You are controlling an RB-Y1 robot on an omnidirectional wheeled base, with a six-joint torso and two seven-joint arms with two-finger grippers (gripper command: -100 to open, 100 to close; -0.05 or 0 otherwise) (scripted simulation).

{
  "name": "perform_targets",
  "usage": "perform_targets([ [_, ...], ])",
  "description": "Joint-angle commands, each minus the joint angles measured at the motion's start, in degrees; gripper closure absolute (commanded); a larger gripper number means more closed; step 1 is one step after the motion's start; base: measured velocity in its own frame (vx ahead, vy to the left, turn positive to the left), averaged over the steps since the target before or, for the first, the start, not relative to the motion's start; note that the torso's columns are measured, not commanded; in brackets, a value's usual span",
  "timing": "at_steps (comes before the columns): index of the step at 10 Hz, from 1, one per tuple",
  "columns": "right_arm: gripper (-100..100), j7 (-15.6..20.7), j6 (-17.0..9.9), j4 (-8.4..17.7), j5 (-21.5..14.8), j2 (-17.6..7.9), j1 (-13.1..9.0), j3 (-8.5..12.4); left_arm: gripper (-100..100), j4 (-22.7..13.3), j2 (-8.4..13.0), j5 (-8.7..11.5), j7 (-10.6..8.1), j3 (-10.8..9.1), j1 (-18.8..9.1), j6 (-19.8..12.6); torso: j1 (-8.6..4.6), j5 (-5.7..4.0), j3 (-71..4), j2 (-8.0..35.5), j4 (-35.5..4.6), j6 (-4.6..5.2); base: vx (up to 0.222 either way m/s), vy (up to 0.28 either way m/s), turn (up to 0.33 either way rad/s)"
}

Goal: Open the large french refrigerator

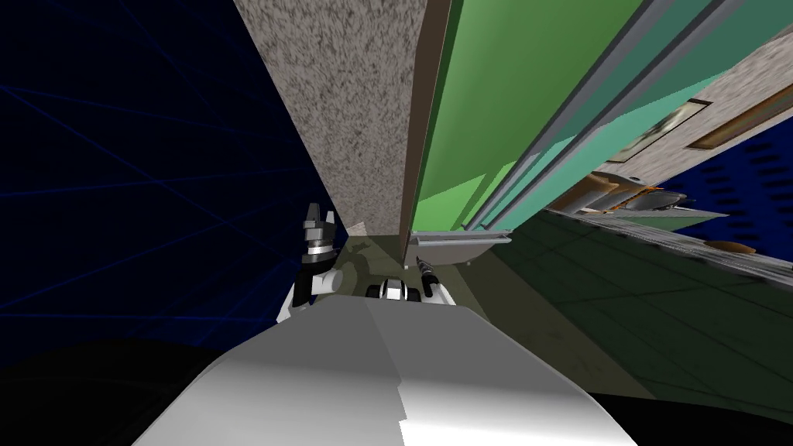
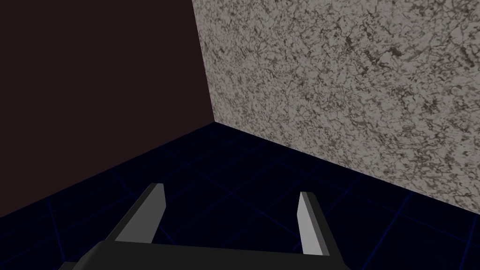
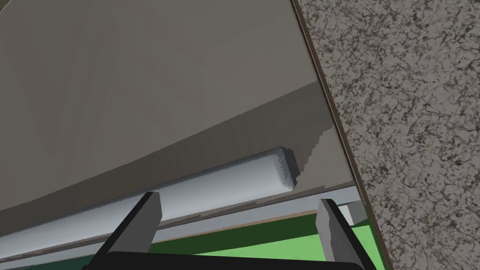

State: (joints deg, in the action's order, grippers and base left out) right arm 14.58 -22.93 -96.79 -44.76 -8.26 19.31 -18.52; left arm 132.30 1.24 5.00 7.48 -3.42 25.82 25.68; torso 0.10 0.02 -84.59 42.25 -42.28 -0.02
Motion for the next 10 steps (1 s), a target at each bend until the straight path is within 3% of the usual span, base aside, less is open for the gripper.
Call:
perform_targets([
  [1,-100,0.41,-4.38,4.34,-4.52,-0.55,-1.18,-1.46,0,0.00,0.00,0.00,0.00,-0.01,0.01,0.00,-0.08,-0.01,0.00,0.02,0.00,0.05,0.038,0.065,0.168],
  [3,-100,0.41,-6.33,4.49,-4.70,-0.55,-1.18,-1.46,0,0.00,0.00,0.00,0.00,-0.01,0.01,0.00,-0.14,-0.02,0.01,0.04,-0.01,0.05,0.026,0.038,0.036],
  [4,-100,0.73,-8.62,7.12,-7.59,-0.91,-1.82,-2.56,0,0.00,0.00,0.00,0.00,-0.01,0.01,0.00,-0.23,-0.05,0.05,0.10,-0.02,0.04,0.028,0.039,0.168],
  [5,-100,0.73,-9.69,7.12,-7.65,-0.91,-1.82,-2.56,0,0.00,0.00,0.00,0.00,0.00,0.00,0.00,-0.11,-0.04,0.04,0.05,-0.02,-0.01,0.032,0.039,0.096],
  [6,-100,1.03,-11.42,9.75,-10.55,-1.31,-2.43,-3.62,0,0.00,0.00,0.00,0.00,-0.01,0.01,0.00,-0.09,-0.01,0.01,0.03,-0.01,0.04,0.051,0.057,0.147],
  [7,-100,1.03,-13.01,9.75,-10.57,-1.31,-2.43,-3.62,0,0.00,0.00,0.00,0.00,0.00,0.01,0.00,-0.02,-0.01,-0.02,-0.04,0.01,0.01,0.046,0.051,0.073],
  [8,-100,1.30,-14.64,12.37,-13.45,-1.73,-3.02,-4.65,0,0.00,0.00,0.00,0.00,-0.01,0.01,0.00,-0.08,-0.01,-0.01,0.00,0.01,0.04,0.044,0.048,0.133],
  [9,-100,1.30,-16.27,12.37,-13.45,-1.73,-3.02,-4.65,0,0.00,0.00,0.00,0.00,-0.01,0.01,0.00,-0.11,-0.03,0.01,0.02,-0.01,0.01,0.045,0.044,0.079],
  [10,-100,1.54,-18.14,14.63,-15.72,-2.18,-3.58,-5.63,0,0.00,0.00,0.00,0.00,-0.01,0.01,0.00,-0.13,-0.03,0.03,0.06,-0.01,0.04,0.067,0.058,0.149],
])
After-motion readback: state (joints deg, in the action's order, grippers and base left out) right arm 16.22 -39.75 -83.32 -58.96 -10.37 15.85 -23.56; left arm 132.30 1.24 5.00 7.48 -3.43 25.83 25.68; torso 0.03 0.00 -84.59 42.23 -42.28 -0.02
